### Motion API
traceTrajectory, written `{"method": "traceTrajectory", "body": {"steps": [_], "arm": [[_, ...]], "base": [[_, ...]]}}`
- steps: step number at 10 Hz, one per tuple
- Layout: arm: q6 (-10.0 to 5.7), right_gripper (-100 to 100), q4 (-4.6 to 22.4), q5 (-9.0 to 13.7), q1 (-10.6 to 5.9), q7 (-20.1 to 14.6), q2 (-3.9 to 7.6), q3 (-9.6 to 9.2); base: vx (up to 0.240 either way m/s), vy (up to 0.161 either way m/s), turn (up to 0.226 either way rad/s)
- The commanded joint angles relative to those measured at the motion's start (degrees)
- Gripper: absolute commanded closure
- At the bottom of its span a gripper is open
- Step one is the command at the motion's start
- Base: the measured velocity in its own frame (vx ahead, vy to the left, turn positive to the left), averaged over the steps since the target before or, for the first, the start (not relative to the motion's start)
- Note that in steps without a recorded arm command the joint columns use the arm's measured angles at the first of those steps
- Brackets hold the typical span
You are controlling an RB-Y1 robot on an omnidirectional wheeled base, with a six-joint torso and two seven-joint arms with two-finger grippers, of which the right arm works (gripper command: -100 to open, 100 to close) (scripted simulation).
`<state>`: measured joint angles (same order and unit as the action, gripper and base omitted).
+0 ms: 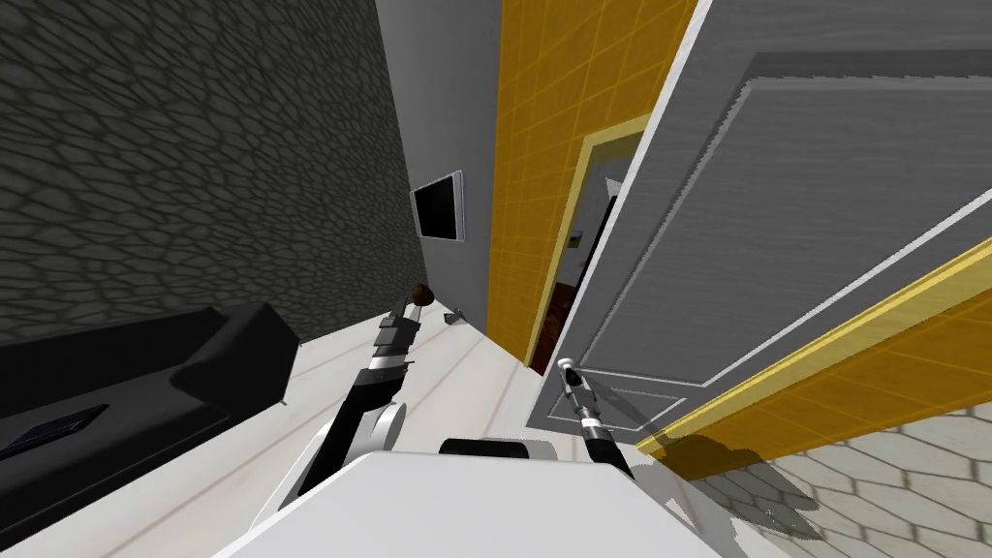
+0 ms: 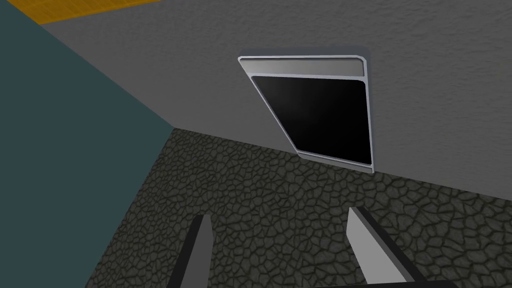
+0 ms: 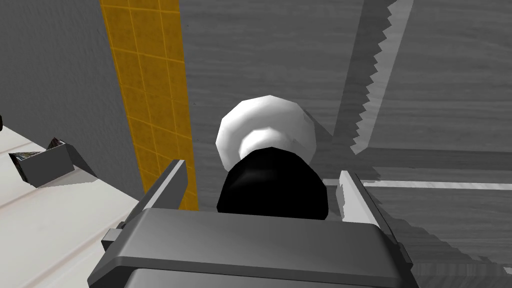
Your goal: Pull the door open
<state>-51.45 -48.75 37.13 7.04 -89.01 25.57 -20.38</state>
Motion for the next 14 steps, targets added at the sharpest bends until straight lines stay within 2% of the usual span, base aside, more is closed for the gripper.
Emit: {"method": "traceTrajectory", "body": {"steps": [1,2,7,8,14], "arm": [[0.0,-100,0.0,0.0,0.0,0.0,0.0,0.0],[0.0,100,0.0,0.0,0.0,0.0,0.0,0.0],[0.0,100,0.0,0.0,0.0,0.0,0.0,0.0],[-1.31,100,0.5,-0.3,0.61,-1.4,1.16,-1.02],[-7.25,100,2.1,-2.0,2.88,-7.0,5.29,-5.56]], "base": [[0.098,-0.018,0.03],[-0.007,-0.001,-0.04],[-0.019,-0.001,0.001],[-0.126,-0.039,0.196],[-0.213,-0.076,0.184]]}}
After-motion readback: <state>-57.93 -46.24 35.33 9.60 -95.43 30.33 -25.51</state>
